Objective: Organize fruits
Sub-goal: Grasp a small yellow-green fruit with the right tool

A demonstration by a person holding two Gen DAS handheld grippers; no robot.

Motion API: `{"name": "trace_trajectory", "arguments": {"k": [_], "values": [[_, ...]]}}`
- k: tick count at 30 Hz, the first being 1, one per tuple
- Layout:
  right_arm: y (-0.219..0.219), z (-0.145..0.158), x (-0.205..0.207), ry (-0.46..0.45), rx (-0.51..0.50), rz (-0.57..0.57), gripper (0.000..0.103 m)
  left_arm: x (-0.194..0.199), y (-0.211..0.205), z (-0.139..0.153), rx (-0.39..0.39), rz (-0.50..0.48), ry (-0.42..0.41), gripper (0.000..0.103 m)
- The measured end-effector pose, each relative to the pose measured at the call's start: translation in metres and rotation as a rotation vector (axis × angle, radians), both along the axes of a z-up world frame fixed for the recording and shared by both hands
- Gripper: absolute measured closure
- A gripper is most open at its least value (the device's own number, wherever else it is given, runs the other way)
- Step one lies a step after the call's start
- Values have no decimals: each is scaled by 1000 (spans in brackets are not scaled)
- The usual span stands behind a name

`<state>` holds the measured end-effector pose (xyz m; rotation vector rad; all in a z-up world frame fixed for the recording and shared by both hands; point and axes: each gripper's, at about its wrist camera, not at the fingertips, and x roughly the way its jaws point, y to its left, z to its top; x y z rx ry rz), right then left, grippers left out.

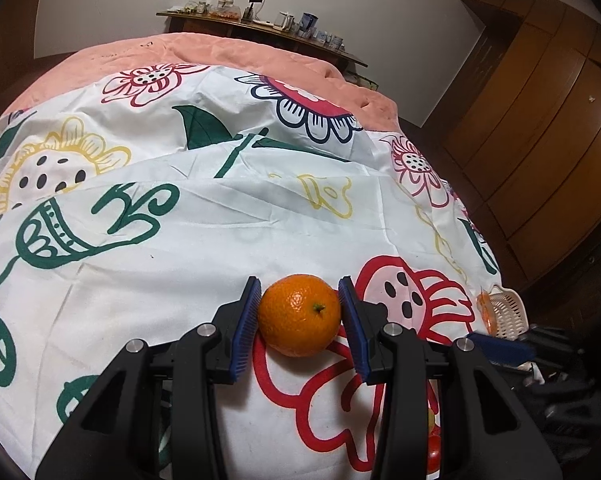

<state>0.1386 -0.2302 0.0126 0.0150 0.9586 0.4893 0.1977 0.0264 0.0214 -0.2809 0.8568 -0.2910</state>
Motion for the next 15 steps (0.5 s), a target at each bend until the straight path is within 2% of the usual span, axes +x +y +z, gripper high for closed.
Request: {"name": "trace_trajectory", "arguments": {"k": [6, 11, 15], "values": [[-47, 10, -7, -30, 43, -146, 77, -4, -8, 7, 20, -7, -12, 62], [-97, 17, -21, -58, 27, -300, 77, -7, -22, 17, 26, -32, -38, 62], [-138, 11, -29, -51, 17, -418, 77, -9, -37, 27, 34, -58, -58, 62]]}}
